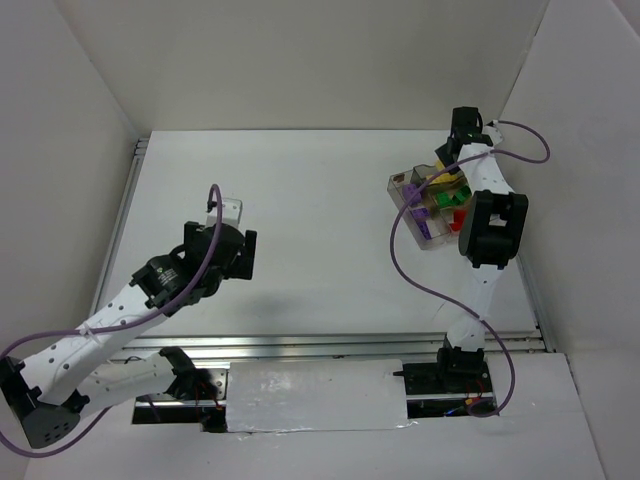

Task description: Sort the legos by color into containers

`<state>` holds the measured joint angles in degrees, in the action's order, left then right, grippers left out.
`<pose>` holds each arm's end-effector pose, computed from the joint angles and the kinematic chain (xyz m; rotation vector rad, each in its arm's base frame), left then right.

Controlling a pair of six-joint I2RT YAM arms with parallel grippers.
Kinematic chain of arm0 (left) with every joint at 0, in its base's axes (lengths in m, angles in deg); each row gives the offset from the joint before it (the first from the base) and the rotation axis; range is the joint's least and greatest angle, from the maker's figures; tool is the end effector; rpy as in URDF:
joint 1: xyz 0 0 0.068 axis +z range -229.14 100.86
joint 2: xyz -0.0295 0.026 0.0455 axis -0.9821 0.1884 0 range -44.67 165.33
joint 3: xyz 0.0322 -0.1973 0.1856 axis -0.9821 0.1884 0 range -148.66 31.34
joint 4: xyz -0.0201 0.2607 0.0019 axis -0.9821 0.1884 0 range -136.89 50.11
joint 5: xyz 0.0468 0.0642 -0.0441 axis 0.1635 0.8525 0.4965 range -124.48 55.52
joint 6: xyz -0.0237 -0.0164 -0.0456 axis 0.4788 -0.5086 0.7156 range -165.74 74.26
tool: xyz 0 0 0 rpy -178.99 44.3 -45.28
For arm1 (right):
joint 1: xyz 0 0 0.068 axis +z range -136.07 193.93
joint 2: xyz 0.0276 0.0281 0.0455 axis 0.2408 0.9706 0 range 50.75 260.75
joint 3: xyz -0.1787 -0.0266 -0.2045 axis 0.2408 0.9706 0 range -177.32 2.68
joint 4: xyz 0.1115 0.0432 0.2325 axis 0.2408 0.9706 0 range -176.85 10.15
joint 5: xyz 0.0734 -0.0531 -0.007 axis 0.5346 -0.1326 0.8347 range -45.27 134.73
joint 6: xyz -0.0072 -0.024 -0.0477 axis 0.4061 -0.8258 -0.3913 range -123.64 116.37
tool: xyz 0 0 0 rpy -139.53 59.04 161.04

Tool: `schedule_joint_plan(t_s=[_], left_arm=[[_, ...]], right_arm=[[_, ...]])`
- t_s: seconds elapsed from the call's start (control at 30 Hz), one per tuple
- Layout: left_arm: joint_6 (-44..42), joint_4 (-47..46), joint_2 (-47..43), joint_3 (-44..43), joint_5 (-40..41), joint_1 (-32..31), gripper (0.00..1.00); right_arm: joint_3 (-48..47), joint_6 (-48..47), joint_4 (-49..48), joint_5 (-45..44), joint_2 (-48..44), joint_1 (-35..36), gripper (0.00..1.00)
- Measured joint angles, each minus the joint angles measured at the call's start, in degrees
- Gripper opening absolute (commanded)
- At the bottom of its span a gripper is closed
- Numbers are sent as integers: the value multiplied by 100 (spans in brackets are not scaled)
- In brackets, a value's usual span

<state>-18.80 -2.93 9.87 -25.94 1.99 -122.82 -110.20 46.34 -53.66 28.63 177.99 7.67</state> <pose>0.1491 -0.1130 0.3325 -0.0046 2.1295 0.0144 0.5009 -0.0649 0.2412 1.2242 2.0165 0.0315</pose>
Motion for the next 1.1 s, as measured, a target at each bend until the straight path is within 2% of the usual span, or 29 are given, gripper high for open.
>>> schedule_joint_plan(t_s=[0.07,0.1,0.17,0.23,0.27,0.3,0.33,0.6,0.7,0.83,0.93,1.1], left_arm=[[-13,-74,-4,4,-46,52,100],[-22,-109,-2,7,-68,76,100],[-57,-177,-2,4,-122,157,99],[-120,-212,2,4,-190,260,100],[-129,-216,9,4,-223,310,99],[-138,-221,13,4,-247,367,100],[-144,-227,13,4,-289,428,99],[-122,-256,197,-13,-415,960,100],[-24,-179,476,-122,-479,1613,99],[179,-107,481,-256,-444,2345,99],[323,-87,146,-275,-323,2490,99],[452,-66,-588,-278,-52,2518,99]], right_arm=[[-42,4,7,-4,33,0,40],[-79,4,7,-2,59,0,50],[-114,7,11,-13,94,0,63],[-114,35,11,-35,94,0,67],[-114,35,4,-44,94,0,76],[-114,52,2,-48,94,0,79],[-114,50,2,-61,94,0,99],[-431,-280,337,20,-166,74,100],[544,-872,299,76,-1351,422,100],[2428,-1663,94,131,-4197,1517,100],[3458,-2155,7,352,-6428,2297,100],[4109,-2514,310,492,-8924,2474,100]])
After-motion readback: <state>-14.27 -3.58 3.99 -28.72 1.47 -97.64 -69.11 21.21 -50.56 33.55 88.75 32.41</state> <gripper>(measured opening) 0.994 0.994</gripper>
